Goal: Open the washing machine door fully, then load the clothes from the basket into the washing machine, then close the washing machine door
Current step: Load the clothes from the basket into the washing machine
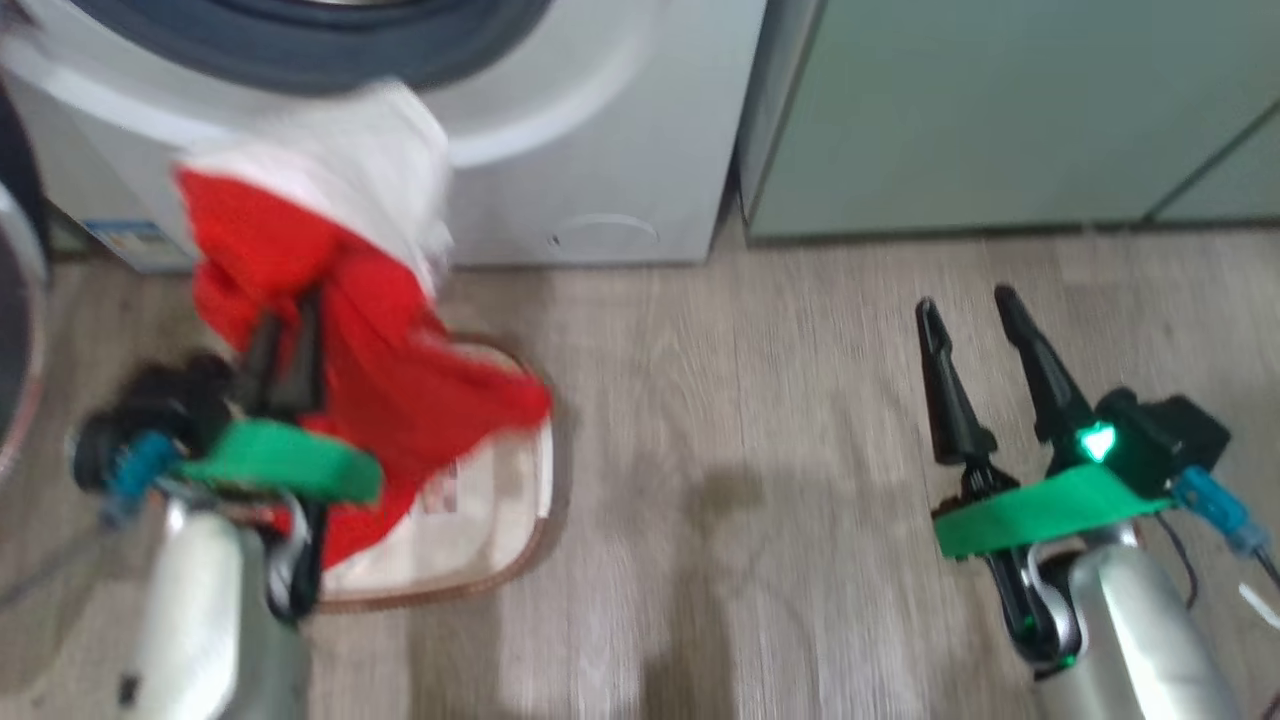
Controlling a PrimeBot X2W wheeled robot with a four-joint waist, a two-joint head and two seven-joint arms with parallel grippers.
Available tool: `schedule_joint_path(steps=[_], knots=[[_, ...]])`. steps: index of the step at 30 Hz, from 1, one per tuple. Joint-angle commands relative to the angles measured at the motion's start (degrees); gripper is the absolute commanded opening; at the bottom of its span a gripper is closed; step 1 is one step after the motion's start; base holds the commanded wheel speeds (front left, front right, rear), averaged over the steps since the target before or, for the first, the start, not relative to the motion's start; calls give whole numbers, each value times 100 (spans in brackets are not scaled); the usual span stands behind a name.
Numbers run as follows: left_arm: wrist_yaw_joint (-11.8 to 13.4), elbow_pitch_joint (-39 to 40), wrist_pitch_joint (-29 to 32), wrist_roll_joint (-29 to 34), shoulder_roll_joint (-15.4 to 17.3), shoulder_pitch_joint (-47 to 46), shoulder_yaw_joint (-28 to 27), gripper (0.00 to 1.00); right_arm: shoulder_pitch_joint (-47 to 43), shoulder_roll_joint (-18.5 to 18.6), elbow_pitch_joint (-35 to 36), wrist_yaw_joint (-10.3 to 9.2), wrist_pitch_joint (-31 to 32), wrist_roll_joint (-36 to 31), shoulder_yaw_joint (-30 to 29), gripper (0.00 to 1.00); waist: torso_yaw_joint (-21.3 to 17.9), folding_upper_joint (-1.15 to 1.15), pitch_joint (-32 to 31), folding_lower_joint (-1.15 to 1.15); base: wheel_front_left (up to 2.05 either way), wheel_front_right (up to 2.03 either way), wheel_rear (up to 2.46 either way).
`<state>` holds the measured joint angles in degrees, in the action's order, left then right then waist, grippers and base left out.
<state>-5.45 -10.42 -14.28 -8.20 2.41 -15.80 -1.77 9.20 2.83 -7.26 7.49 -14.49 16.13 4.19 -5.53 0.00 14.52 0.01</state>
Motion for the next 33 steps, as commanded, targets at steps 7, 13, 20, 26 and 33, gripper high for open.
schedule_joint_path(steps=[7,13,20,26,33], knots=[[-159,-63,-72,-54,525,-1522,-458,0,454,5,262,0,-51,102,293,100,-473,0,986,-1,0,0,0],[-195,-624,-72,-170,1120,-2846,-548,0,700,5,353,0,-51,274,428,100,-813,0,1652,-1,0,0,0],[-201,-1530,-72,-240,1992,-4400,-162,0,1017,5,496,0,-51,481,590,100,-1195,0,2398,-1,0,0,0],[-202,-2347,122,-370,2736,-5682,490,0,1213,5,587,0,-51,842,804,100,-1508,0,2925,-1,0,0,0],[-203,-2910,476,-250,3505,-7170,1251,0,1408,5,681,0,-51,1218,1128,100,-1920,0,3486,-1,0,0,0]])
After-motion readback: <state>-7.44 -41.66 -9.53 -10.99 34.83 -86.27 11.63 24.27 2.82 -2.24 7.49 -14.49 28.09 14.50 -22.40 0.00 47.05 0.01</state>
